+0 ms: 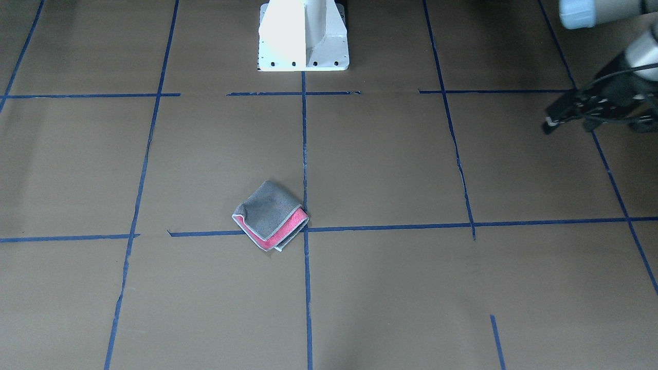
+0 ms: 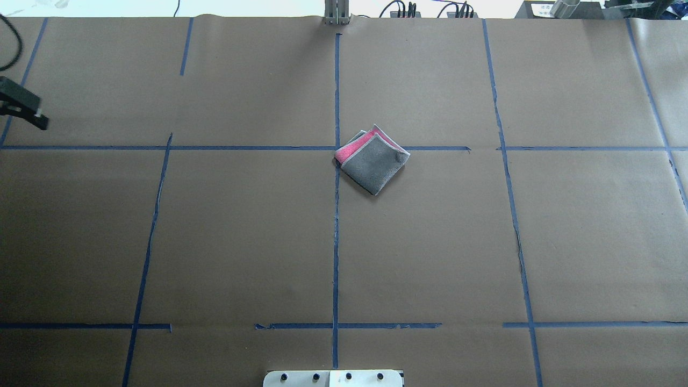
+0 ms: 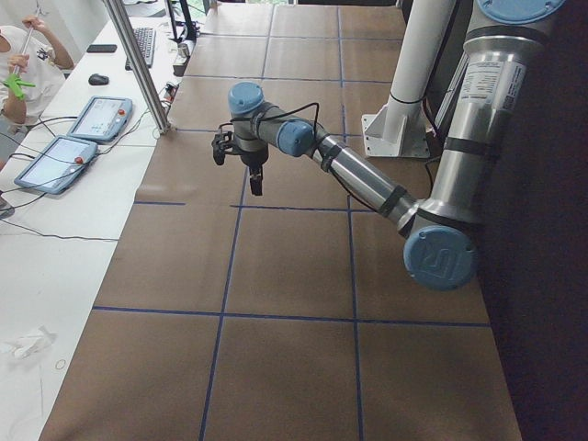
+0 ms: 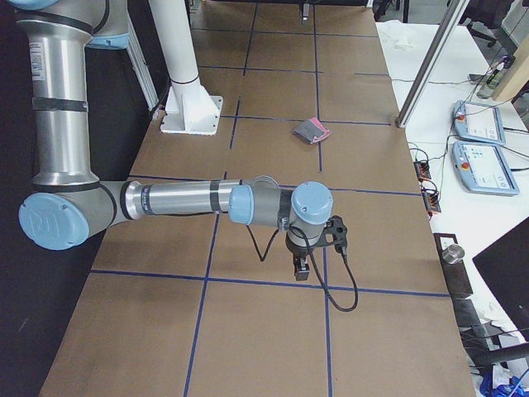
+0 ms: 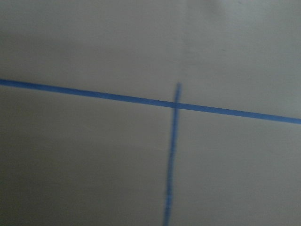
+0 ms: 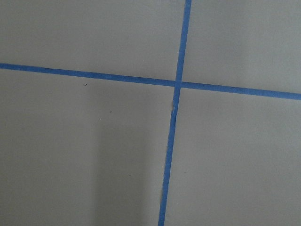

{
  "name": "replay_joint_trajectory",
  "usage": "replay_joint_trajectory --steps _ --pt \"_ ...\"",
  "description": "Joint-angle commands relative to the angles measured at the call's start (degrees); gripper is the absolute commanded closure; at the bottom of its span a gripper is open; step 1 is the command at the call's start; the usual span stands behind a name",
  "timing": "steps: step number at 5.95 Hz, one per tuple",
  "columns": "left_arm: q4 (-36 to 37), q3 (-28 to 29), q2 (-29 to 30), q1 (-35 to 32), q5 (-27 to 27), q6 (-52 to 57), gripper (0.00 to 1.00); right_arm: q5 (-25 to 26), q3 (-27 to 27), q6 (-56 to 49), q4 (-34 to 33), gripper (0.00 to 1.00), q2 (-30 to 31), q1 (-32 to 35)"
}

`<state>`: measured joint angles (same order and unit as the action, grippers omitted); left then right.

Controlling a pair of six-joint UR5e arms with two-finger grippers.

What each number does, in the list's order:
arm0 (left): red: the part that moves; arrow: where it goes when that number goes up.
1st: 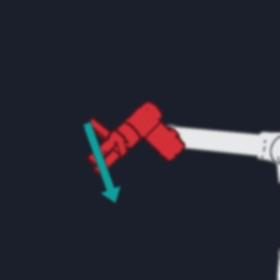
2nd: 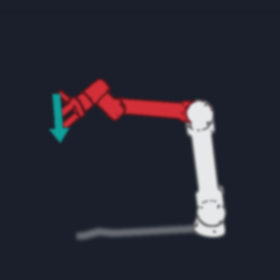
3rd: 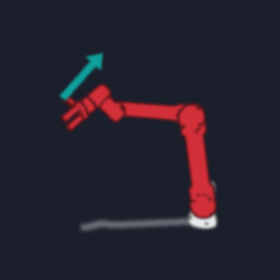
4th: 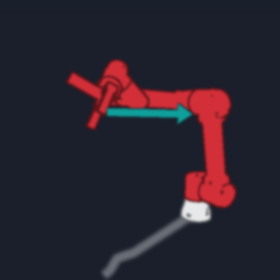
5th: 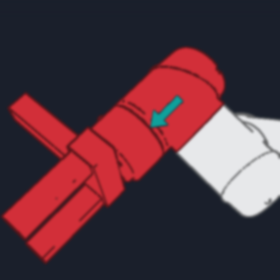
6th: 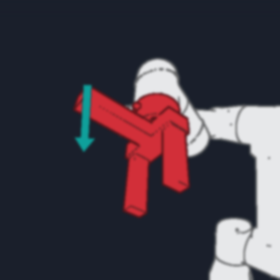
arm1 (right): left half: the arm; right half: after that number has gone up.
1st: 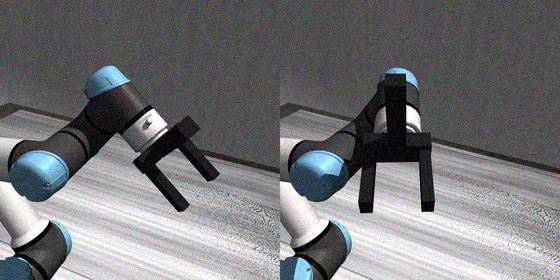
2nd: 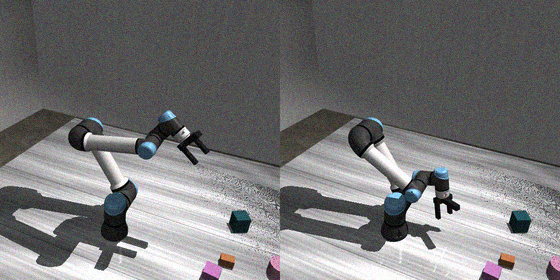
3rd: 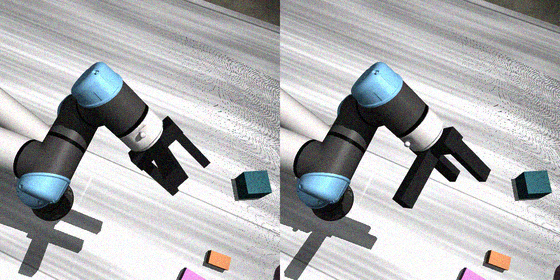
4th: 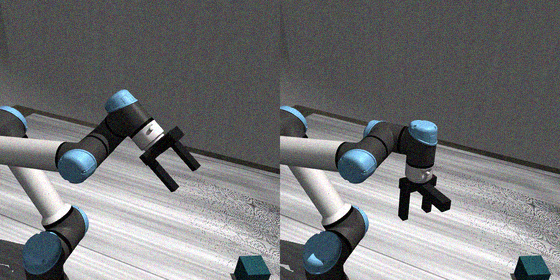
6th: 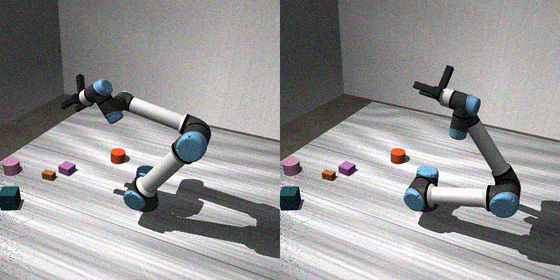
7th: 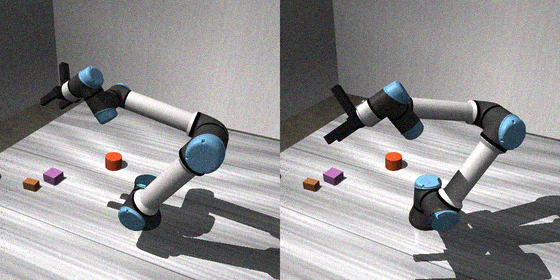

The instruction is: Fold towel twice with both arms

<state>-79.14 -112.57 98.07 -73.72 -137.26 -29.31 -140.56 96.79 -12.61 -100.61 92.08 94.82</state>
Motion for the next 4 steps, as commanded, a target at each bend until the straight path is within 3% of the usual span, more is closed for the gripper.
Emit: replay_joint_trajectory --steps 1,3,4 --pt "5.9 7.7 -4.6 -12.9 -1.3 24.3 0.0 -1.6 -0.2 0.1 0.1 0.0 1.4 1.2" --pt "5.2 16.9 -7.7 -18.6 -1.0 39.0 0.0 -1.0 -0.6 0.5 1.4 0.0 3.8 1.2" --pt "5.0 17.9 -9.4 -18.8 -0.9 40.7 0.0 0.8 -1.3 0.7 1.5 0.0 3.6 1.2"
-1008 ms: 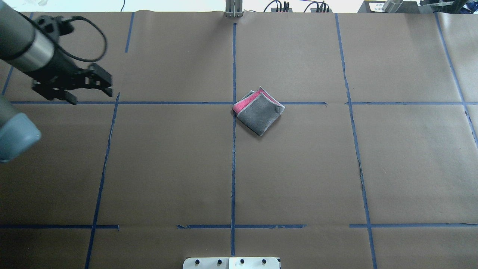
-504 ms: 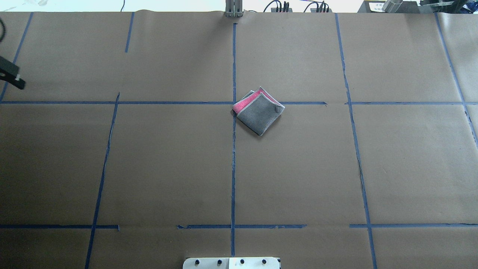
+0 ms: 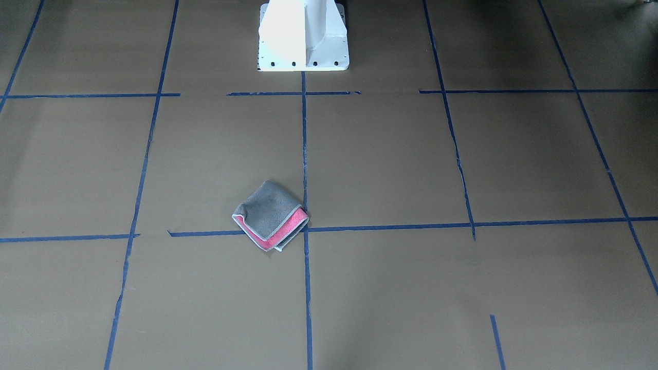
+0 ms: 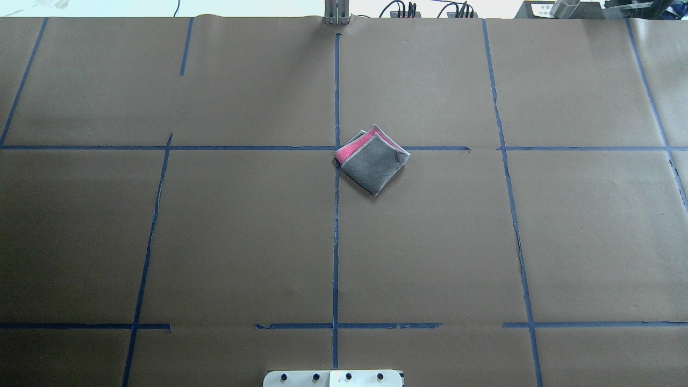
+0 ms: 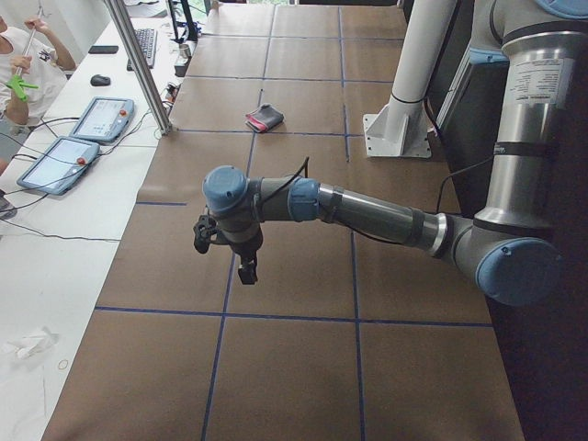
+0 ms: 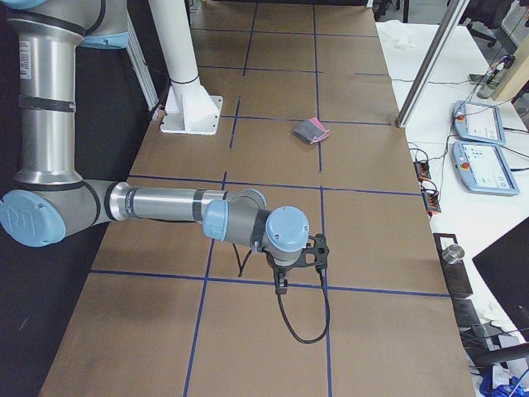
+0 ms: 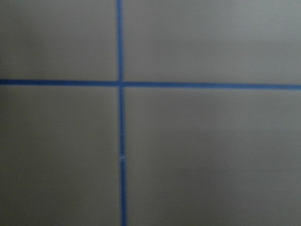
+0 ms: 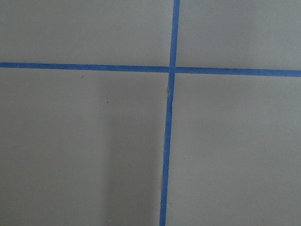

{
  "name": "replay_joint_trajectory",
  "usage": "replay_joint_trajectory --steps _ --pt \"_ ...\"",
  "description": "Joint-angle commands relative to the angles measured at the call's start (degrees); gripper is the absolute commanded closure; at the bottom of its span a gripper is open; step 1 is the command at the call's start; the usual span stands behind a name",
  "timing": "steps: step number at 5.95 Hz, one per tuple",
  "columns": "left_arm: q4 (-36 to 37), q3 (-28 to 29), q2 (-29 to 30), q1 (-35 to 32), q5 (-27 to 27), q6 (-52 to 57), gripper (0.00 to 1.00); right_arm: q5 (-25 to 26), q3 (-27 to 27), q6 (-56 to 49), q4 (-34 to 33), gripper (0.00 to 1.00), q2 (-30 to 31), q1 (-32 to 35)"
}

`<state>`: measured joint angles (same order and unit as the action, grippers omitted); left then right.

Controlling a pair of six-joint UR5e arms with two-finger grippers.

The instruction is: Fold towel twice with both arms

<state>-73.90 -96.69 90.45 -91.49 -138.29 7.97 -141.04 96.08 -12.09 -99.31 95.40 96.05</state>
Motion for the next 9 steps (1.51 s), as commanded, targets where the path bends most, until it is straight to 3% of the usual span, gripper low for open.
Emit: replay_joint_trajectory --steps 1,4,6,7,9 --pt "-0.7 2.5 -3.9 -1.1 0.1 3.5 0.0 1.6 -1.2 0.0 0.2 0.0 0.4 0.0" --pt "-4.3 5.1 -4.1 -1.0 0.1 3.1 0.0 3.3 -2.2 0.1 0.2 0.0 0.2 0.0" --pt "-13.5 10.4 -4.1 -1.0 0.2 3.0 0.0 3.2 -2.0 0.2 0.2 0.0 0.1 0.0" --pt "-14.5 10.6 -4.1 -1.0 0.3 2.9 0.0 3.3 -1.8 0.1 0.2 0.0 -0.3 0.0" --pt "-14.6 10.6 -3.9 -1.0 0.2 2.9 0.0 3.1 2.2 4.5 0.3 0.0 -0.6 0.0"
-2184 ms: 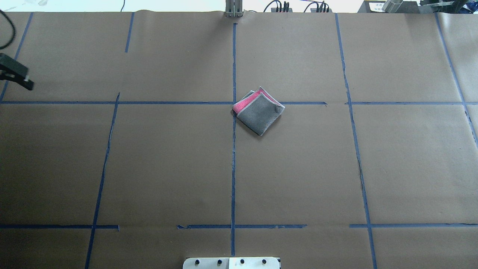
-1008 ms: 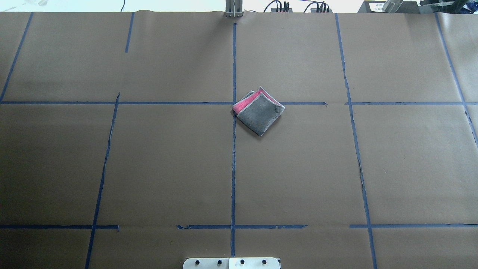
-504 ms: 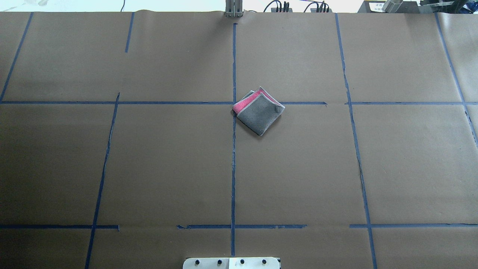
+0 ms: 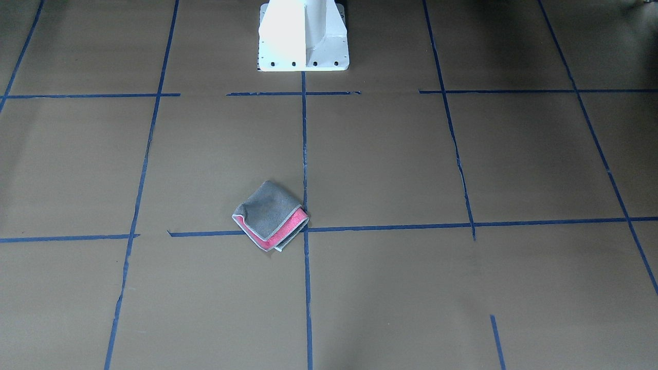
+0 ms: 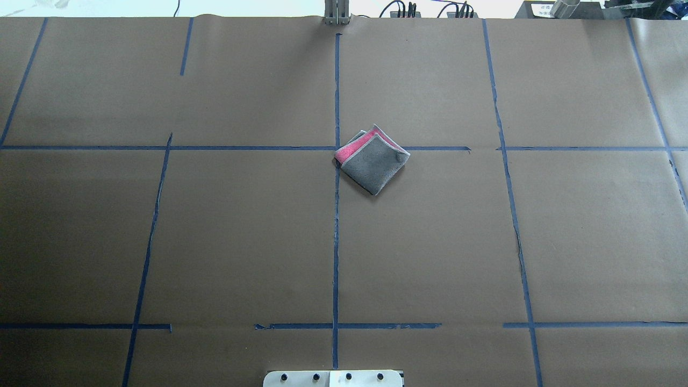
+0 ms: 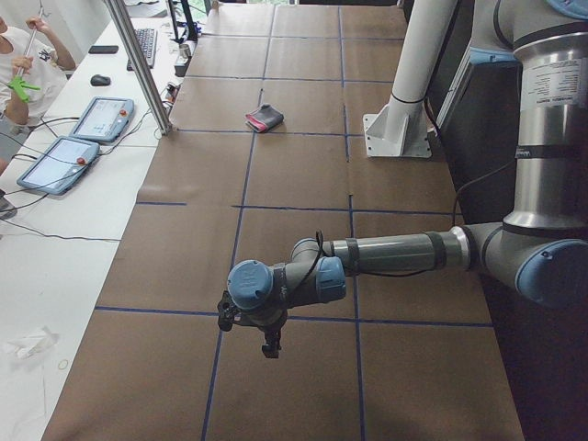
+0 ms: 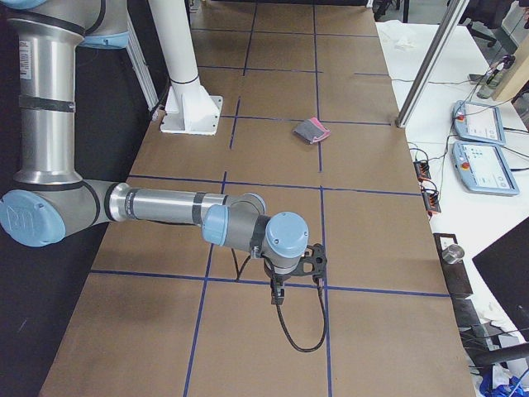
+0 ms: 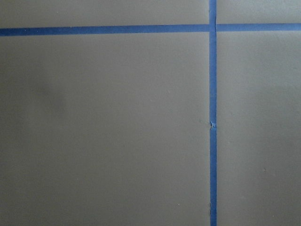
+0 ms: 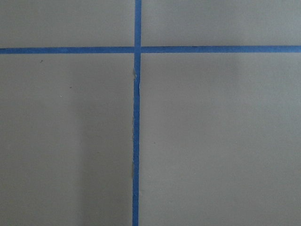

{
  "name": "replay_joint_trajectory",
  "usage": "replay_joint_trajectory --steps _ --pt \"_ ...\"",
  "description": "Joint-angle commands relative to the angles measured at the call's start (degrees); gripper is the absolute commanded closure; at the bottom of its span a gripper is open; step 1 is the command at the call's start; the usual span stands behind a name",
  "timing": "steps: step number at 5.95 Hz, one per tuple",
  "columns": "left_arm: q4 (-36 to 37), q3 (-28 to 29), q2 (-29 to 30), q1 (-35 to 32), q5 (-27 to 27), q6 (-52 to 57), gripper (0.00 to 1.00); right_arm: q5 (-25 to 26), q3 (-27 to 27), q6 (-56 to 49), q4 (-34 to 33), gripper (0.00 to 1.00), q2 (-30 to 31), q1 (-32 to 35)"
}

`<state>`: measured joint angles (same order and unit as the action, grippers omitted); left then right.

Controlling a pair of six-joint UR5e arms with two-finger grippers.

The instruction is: Fold towel twice with both arms

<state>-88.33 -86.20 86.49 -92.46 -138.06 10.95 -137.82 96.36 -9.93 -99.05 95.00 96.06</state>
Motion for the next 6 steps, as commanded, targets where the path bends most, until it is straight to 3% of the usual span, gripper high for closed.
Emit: replay_joint_trajectory --steps 1,6 --pt "-0.2 0.1 0.2 0.0 0.0 0.0 0.0 -0.1 1.6 2.7 1.3 0.0 -0.2 0.0" --pt "-0.1 0.1 0.6 0.0 0.1 -0.1 0.0 -0.2 -1.1 6.1 4.1 0.0 -0.1 0.0"
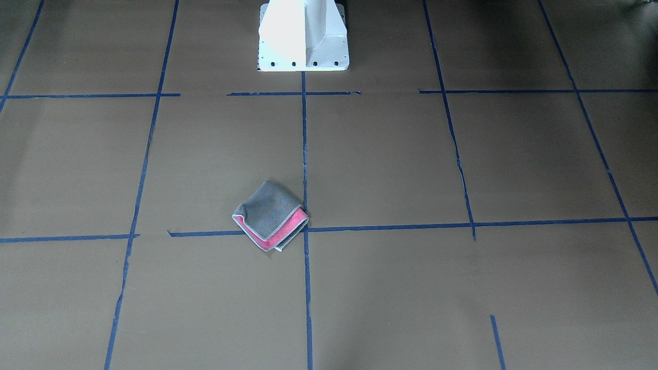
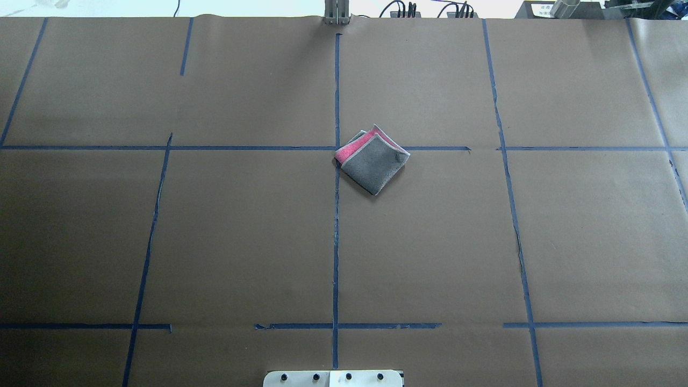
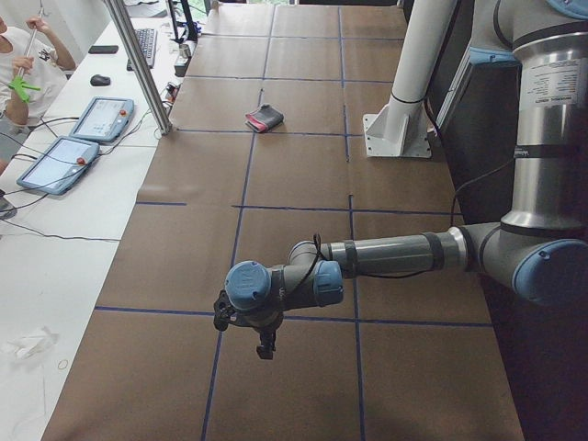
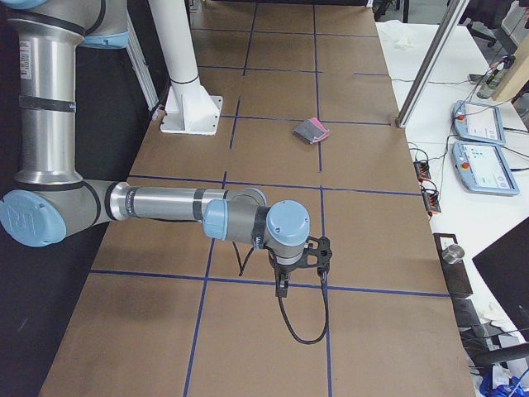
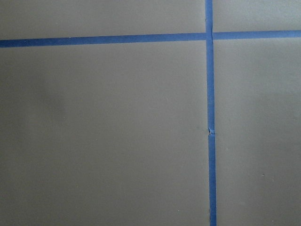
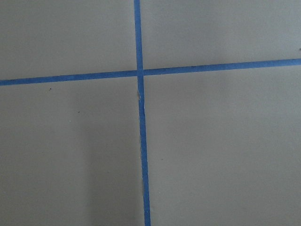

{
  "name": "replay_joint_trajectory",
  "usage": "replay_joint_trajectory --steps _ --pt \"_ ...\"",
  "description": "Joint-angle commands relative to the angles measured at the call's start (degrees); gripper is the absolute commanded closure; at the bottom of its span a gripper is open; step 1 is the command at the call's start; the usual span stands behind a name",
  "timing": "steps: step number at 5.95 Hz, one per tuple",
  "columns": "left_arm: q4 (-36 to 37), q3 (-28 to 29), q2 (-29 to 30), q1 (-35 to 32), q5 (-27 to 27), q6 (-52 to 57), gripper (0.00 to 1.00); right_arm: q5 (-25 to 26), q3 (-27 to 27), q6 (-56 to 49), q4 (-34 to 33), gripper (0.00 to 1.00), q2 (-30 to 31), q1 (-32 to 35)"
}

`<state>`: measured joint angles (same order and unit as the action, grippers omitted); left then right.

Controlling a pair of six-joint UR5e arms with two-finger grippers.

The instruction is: Fold towel twice with both arms

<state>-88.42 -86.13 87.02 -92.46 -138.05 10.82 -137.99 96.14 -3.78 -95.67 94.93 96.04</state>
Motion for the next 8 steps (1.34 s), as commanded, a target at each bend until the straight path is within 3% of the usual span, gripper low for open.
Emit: replay_joint_trajectory --steps 1,8 --pt "0.0 0.0 0.1 0.0 0.1 0.0 0.0 0.0 -3.8 0.1 4.5 0.0 0.0 -0.1" --pt "-0.1 -1.7 0.1 -0.1 0.0 -1.3 0.0 -0.2 -4.9 0.6 6.0 0.0 0.0 0.0"
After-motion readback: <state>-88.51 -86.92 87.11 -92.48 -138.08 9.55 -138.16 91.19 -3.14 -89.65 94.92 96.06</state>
